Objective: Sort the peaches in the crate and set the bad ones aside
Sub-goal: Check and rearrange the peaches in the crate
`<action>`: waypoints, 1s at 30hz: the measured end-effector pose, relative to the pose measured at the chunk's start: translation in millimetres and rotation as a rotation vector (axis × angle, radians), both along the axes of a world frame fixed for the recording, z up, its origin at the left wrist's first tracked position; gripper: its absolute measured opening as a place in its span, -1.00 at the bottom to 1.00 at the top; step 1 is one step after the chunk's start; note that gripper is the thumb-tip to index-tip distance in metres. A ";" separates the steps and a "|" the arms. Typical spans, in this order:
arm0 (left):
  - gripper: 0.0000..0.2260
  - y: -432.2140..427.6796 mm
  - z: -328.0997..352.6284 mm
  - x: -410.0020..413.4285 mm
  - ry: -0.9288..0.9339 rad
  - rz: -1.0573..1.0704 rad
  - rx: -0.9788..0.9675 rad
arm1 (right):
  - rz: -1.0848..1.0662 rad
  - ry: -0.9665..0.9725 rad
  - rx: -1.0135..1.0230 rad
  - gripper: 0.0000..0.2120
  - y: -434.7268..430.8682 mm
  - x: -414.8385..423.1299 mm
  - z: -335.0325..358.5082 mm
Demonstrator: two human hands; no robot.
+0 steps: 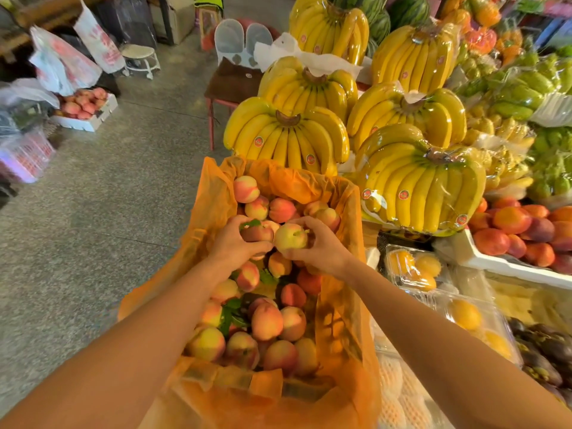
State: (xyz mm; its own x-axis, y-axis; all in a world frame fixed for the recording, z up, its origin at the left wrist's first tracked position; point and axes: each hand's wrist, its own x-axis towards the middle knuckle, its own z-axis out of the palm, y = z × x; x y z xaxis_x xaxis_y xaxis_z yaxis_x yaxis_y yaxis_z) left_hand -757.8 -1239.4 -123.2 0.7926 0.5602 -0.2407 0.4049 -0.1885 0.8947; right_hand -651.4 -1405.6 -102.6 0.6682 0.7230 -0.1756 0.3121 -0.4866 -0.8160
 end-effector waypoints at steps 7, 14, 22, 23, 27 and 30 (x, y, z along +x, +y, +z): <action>-0.36 0.0 30.6 -29.4 -0.067 -0.120 -0.005 | -0.017 0.102 0.087 -0.39 -16.3 -19.9 23.4; -0.50 -13.4 50.6 -56.9 -0.096 -0.169 0.086 | 0.039 0.148 0.159 -0.51 -35.1 -44.0 42.6; -0.38 -24.4 61.7 -83.5 -0.108 -0.149 0.099 | 0.045 0.243 0.229 -0.51 -47.7 -62.8 48.6; -0.34 -24.6 61.7 -85.9 -0.080 -0.133 0.115 | 0.049 0.263 0.234 -0.53 -48.6 -64.1 49.1; -0.39 -28.9 69.0 -95.5 -0.101 -0.152 0.066 | 0.055 0.323 0.236 -0.52 -51.6 -68.6 51.7; -0.45 -32.2 76.0 -104.2 -0.140 -0.190 -0.041 | 0.074 0.424 0.266 -0.51 -55.0 -71.0 54.9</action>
State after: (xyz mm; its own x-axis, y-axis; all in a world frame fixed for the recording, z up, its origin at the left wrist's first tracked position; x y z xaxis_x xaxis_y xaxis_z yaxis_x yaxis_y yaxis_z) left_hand -862.0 -1271.5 -47.2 0.9101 0.3898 -0.1407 0.2373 -0.2117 0.9481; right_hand -722.3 -1460.6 -47.8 0.5231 0.8223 -0.2240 -0.0482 -0.2339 -0.9711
